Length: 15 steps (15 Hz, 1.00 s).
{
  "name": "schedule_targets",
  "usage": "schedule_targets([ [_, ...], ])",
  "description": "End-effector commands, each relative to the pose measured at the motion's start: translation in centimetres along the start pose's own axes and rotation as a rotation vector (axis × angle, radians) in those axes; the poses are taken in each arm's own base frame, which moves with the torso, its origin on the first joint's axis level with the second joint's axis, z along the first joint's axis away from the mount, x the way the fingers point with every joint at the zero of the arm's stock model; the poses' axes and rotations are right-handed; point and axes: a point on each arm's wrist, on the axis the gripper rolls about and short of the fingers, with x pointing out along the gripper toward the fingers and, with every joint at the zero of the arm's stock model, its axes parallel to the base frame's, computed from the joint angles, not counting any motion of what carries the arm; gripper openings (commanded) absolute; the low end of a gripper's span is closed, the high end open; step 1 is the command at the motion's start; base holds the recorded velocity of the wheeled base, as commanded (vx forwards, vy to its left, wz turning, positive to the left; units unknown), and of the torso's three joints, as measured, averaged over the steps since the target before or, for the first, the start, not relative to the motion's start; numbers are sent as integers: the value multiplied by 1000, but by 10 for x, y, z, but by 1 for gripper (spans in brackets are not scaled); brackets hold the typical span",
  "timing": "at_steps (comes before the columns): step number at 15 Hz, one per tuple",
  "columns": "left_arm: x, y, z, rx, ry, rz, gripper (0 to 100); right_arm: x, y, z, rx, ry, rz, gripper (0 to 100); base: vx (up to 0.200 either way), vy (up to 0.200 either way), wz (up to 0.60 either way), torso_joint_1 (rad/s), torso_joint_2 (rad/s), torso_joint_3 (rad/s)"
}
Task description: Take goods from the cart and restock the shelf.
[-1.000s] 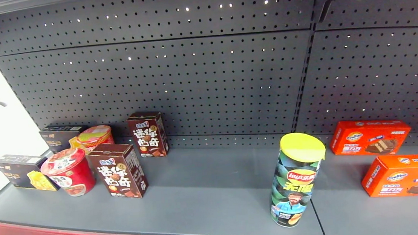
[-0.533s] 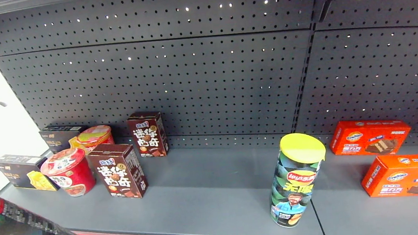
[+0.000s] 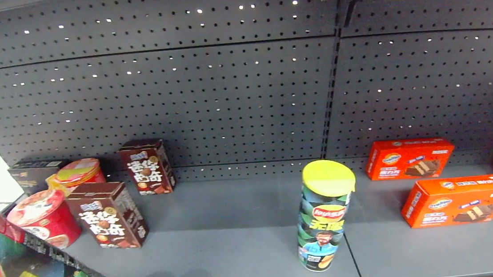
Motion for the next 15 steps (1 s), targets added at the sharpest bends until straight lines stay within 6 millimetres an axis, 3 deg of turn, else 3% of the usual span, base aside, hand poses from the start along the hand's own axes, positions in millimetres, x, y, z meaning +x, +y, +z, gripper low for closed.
schedule_targets([
  [1, 0, 0, 1, 0, -2, -1, 0, 0, 0, 0, -1, 2, 1, 100, 0, 0, 0, 0, 0, 0],
  [5, 7, 2, -1, -12, 31, -8, 0, 0, 0, 0, -5, 1, 3, 100, 0, 0, -150, 1, -1, 2],
  [9, 26, 10, -2, -38, 112, 2, 0, 0, 0, 0, -8, 2, 3, 100, 0, 0, 0, 0, 0, 0],
  [11, 54, 21, 1, -54, 167, -1, 0, 0, 0, 0, -8, 1, 9, 100, 0, 0, 0, 0, 0, 0],
  [15, 134, 49, 5, 1, 115, -38, 0, 0, 0, 0, -10, 0, 16, 100, 0, 0, 0, 0, 0, 0],
])
